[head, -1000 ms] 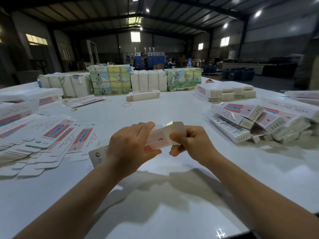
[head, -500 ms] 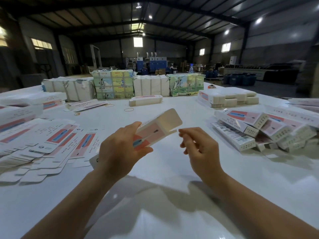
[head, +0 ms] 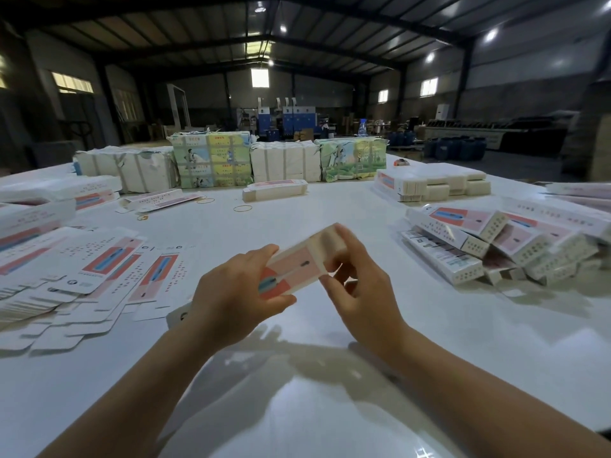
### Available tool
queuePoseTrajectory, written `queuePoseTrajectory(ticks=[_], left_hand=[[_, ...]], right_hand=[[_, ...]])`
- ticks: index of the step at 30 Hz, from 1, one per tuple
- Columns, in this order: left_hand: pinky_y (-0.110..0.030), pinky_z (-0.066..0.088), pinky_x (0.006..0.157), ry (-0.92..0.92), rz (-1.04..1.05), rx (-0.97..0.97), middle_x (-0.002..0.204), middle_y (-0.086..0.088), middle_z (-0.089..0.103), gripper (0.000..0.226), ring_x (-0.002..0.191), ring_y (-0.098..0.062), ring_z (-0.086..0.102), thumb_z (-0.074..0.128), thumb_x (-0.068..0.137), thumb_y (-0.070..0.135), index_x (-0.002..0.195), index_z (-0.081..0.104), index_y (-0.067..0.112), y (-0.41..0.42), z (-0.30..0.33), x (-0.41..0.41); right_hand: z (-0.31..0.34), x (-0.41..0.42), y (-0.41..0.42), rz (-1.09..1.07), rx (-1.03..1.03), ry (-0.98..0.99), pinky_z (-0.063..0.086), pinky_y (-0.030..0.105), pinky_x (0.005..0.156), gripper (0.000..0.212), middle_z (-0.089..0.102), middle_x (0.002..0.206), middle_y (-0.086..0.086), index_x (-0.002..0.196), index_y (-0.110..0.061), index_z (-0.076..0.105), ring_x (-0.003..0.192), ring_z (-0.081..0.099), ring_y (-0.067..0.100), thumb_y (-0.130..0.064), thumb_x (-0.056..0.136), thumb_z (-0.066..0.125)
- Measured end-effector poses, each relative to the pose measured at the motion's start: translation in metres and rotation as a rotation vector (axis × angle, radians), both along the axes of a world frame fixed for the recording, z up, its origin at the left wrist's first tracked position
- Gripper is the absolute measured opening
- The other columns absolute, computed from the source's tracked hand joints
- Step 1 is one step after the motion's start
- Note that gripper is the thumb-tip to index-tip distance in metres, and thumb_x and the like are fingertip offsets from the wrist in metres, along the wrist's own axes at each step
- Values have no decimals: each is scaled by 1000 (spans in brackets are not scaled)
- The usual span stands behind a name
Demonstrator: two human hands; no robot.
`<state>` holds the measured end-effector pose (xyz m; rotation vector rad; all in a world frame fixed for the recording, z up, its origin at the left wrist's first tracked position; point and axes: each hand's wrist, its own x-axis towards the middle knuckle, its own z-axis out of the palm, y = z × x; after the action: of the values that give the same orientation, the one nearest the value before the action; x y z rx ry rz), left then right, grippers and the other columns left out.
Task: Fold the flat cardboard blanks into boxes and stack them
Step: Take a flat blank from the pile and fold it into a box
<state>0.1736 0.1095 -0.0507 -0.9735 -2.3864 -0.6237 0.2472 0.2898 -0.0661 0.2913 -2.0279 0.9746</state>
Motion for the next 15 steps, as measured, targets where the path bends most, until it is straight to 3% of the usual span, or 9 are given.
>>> queuePoseTrajectory(ticks=[2, 6, 8, 10, 15], left_hand=[[-31, 55, 78, 1, -4, -34, 122, 2, 60, 74, 93, -14, 58, 70, 76, 51, 139, 40, 27, 0, -1, 0], [-29, 54, 74, 14, 11, -57, 119, 4, 61, 70, 89, -12, 56, 68, 77, 51, 137, 42, 26, 3, -4, 0], [-30, 54, 74, 10, 16, -30, 119, 3, 61, 69, 89, -13, 56, 68, 77, 51, 137, 43, 26, 5, -3, -1], [-31, 54, 75, 16, 25, -30, 119, 3, 61, 70, 89, -14, 56, 67, 78, 52, 137, 42, 25, 6, -4, 0], [-32, 54, 77, 46, 40, -60, 122, 3, 59, 68, 94, -15, 58, 65, 80, 53, 137, 41, 24, 13, -7, 3]], right_hand=[[-1, -1, 3, 71, -5, -120, 41, 9, 61, 74, 50, 83, -9, 141, -31, 21, 69, 50, 9, -2, 87, 61], [-1, -2, 4, 60, -5, -140, 48, 20, 63, 53, 54, 89, -5, 133, -15, 50, 75, 53, 14, 5, 85, 59], [0, -2, 0, 103, -129, -176, 52, 25, 59, 48, 55, 91, -9, 124, -23, 58, 76, 54, 9, 6, 85, 58], [2, -3, -2, 170, -243, -212, 50, 22, 54, 48, 56, 95, -7, 118, -28, 61, 73, 53, 7, 7, 86, 55], [3, -5, -1, 260, -340, -281, 47, 18, 59, 51, 64, 95, -5, 103, -35, 62, 68, 52, 3, 11, 85, 49]])
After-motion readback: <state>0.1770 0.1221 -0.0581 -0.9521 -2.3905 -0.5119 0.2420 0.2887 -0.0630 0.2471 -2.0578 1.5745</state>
